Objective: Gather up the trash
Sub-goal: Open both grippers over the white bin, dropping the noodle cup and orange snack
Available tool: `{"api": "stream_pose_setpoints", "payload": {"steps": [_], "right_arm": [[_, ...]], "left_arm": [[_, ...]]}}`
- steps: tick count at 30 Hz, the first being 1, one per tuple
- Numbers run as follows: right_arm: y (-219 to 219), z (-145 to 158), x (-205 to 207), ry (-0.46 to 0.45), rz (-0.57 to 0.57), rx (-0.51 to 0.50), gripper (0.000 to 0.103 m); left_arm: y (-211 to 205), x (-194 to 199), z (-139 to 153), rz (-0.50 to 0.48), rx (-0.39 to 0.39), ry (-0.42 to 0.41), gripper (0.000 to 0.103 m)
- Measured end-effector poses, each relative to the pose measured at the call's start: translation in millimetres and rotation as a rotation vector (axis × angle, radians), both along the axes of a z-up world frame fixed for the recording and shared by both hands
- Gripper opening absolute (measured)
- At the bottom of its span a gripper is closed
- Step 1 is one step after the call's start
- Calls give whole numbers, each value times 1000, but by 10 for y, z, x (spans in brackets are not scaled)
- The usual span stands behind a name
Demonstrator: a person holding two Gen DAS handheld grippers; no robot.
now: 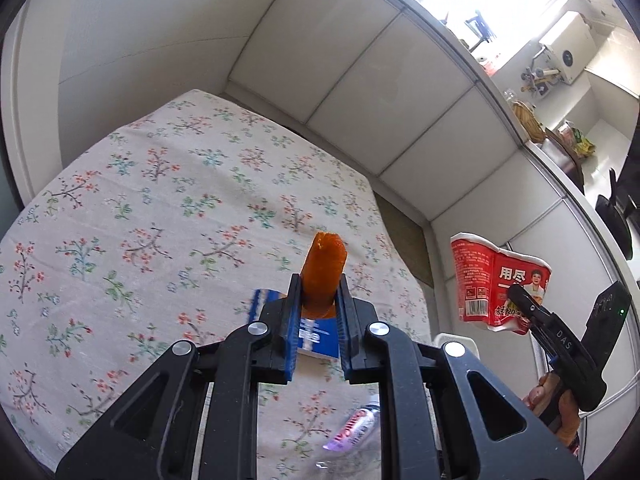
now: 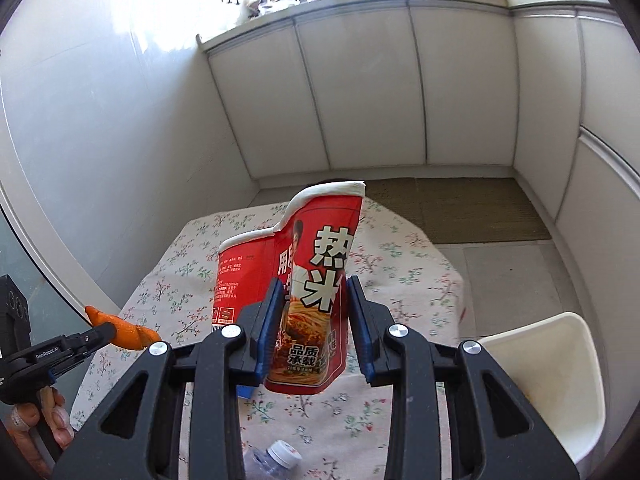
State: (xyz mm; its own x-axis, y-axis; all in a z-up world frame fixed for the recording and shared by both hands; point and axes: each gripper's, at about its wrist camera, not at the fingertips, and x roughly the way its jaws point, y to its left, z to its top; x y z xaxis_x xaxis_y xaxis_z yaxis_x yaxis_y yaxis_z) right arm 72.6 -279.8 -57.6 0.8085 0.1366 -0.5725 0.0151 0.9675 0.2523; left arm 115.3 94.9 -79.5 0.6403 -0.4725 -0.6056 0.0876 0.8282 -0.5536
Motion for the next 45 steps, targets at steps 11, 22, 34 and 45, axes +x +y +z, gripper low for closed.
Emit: {"api": "stream_pose_setpoints", "payload": {"steps": [11, 22, 34, 45], "right_arm": [[-337, 217, -349, -22, -124, -50, 33], [-935, -147, -450, 147, -314, -49, 34], [-1482, -56, -909, 106, -612, -139, 84], [-1791, -11, -1090, 113, -763, -215, 92]], "left_arm": [[-919, -74, 171, -166, 20, -30, 16], [-1918, -141, 106, -338, 67, -20, 16], [-2826, -216, 159, -491, 58, -39, 16], [-3604, -325, 187, -602, 53, -45, 16]]}}
